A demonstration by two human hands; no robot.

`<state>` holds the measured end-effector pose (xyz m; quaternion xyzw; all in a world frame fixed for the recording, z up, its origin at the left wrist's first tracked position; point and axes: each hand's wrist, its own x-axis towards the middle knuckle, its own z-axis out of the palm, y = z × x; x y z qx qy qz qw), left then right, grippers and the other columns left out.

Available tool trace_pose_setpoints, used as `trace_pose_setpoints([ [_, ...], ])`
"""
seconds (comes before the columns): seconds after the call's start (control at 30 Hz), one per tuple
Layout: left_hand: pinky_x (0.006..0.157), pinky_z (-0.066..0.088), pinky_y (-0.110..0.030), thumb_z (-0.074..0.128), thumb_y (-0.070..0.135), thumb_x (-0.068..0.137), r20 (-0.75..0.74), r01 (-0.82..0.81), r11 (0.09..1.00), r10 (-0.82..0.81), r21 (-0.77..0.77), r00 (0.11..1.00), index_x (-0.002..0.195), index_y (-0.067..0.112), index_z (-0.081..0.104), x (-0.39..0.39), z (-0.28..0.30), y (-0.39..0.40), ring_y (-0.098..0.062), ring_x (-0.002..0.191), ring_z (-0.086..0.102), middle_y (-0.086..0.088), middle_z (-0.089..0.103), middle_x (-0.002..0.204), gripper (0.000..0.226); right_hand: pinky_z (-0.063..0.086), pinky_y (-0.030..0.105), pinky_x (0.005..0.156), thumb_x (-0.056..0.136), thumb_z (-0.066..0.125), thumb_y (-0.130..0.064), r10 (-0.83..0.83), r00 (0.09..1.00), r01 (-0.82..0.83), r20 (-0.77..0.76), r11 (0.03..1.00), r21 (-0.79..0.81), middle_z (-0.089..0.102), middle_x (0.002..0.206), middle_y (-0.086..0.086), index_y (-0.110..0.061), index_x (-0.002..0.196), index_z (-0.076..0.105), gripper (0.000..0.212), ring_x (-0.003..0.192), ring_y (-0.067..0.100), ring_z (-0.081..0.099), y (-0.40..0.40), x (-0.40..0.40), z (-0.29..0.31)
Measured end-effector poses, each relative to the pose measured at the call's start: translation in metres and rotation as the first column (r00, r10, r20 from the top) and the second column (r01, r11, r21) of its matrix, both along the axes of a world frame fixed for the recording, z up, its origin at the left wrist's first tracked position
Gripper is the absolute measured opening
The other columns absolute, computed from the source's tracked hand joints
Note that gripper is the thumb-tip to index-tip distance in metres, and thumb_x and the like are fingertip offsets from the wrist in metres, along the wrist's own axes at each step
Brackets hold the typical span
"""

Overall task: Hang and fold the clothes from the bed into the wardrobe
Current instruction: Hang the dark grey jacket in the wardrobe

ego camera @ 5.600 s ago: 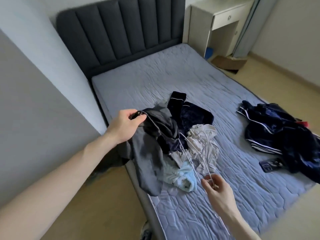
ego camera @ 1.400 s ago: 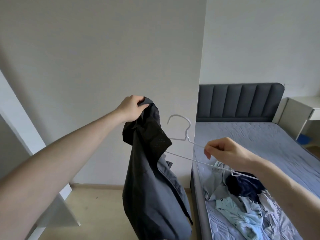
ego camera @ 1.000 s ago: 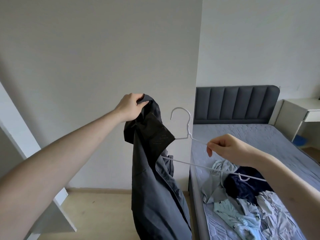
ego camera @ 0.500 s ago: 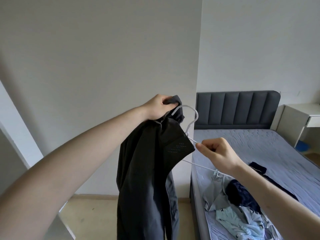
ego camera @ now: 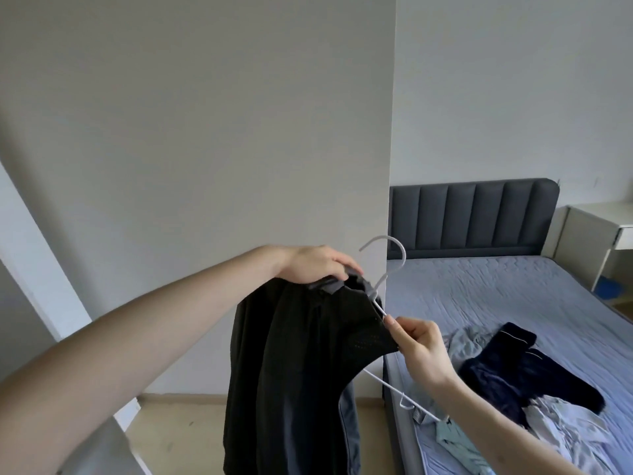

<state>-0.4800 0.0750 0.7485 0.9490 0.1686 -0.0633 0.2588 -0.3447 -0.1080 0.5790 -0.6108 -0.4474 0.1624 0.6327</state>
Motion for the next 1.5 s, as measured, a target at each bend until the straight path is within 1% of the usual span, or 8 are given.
trace_pose_setpoints([
  [0.2,0.105,0.042,-0.035,0.047,0.067,0.096,0.109,-0.107,0.907,0.068,0.408,0.992,0.136,0.037,0.049,-0.041,-0.003,0.028,-0.015,0.126,0.055,0.012,0.060,0.138,0.049,0.017,0.022,0.048,0.091,0.062,-0.055,-0.031,0.993,0.039,-0.113,0.997,0.067,0.024,0.055,-0.005,-0.023,0.053,0.031,0.059,0.053,0.011,0.021,0.010,-0.010,-0.011],
  [0.5,0.072,0.046,-0.046,0.050,0.039,0.105,0.455,-0.158,0.859,-0.095,0.486,0.885,0.079,0.015,0.057,-0.055,-0.006,0.057,-0.022,0.073,0.051,0.002,0.054,0.072,0.036,0.051,0.022,0.071,0.102,0.050,-0.049,-0.045,0.994,0.053,-0.095,0.996,0.077,0.071,0.081,0.006,-0.021,0.093,0.079,0.042,0.073,0.012,0.063,0.009,0.035,0.021],
  [0.67,0.070,0.043,-0.027,0.055,0.023,0.105,0.625,-0.231,0.922,-0.015,0.311,0.781,0.078,0.035,0.060,-0.066,0.006,0.064,-0.012,0.072,0.054,0.007,0.060,0.075,0.030,0.048,0.022,0.063,0.100,0.049,-0.009,-0.532,0.591,0.643,-0.607,0.765,-0.045,0.066,0.081,0.005,-0.012,0.094,0.076,0.028,0.074,0.019,0.061,-0.028,0.081,-0.022],
  [0.83,0.068,0.038,-0.012,0.054,0.024,0.105,0.661,-0.214,0.934,-0.030,0.285,0.749,0.074,0.045,0.059,-0.066,0.025,0.058,0.001,0.071,0.055,0.018,0.061,0.075,0.039,0.050,0.024,0.076,0.097,0.071,-0.022,-0.178,0.904,0.061,-0.388,0.954,-0.295,0.077,0.111,0.007,-0.016,0.112,0.076,0.017,0.091,0.013,0.068,0.013,0.032,-0.045],
  [1.0,0.060,0.033,-0.012,0.049,0.045,0.100,0.665,-0.172,0.956,-0.032,0.238,0.746,0.069,0.035,0.057,-0.063,0.030,0.057,-0.001,0.061,0.045,0.015,0.049,0.064,0.034,0.054,0.033,0.098,0.096,0.072,-0.017,0.150,0.928,-0.281,-0.340,0.882,-0.377,0.069,0.132,0.010,-0.005,0.137,0.060,0.044,0.118,0.023,0.065,0.057,-0.013,-0.040],
  [1.13,0.056,0.030,-0.011,0.049,0.037,0.104,0.656,-0.141,0.974,-0.009,0.175,0.755,0.065,0.034,0.052,-0.066,0.038,0.052,-0.001,0.057,0.039,0.016,0.043,0.060,0.040,0.048,0.035,0.101,0.103,0.060,-0.023,0.095,0.926,-0.284,-0.366,0.813,-0.508,0.063,0.131,0.010,-0.004,0.137,0.053,0.040,0.119,0.028,0.060,0.078,-0.028,-0.039],
  [1.3,0.056,0.026,-0.024,0.050,0.049,0.098,0.648,-0.140,0.979,0.013,0.145,0.761,0.068,0.009,0.043,-0.081,0.042,0.060,-0.013,0.061,0.033,-0.002,0.034,0.065,0.051,0.043,0.021,0.049,0.099,0.051,-0.007,-0.079,0.787,-0.116,-0.612,0.955,-0.273,0.076,0.074,-0.006,-0.013,0.091,0.070,0.021,0.063,0.011,0.058,0.098,-0.034,-0.027],
  [1.5,0.066,0.034,-0.033,0.051,0.055,0.094,0.622,-0.204,0.964,0.055,0.171,0.781,0.072,0.012,0.058,-0.114,0.035,0.084,-0.018,0.068,0.046,-0.019,0.051,0.073,0.048,0.038,0.028,0.057,0.094,0.052,0.000,-0.169,0.884,0.100,-0.437,0.979,-0.177,0.072,0.080,0.007,-0.013,0.074,0.073,0.032,0.066,0.018,0.053,0.079,0.033,0.010],
])
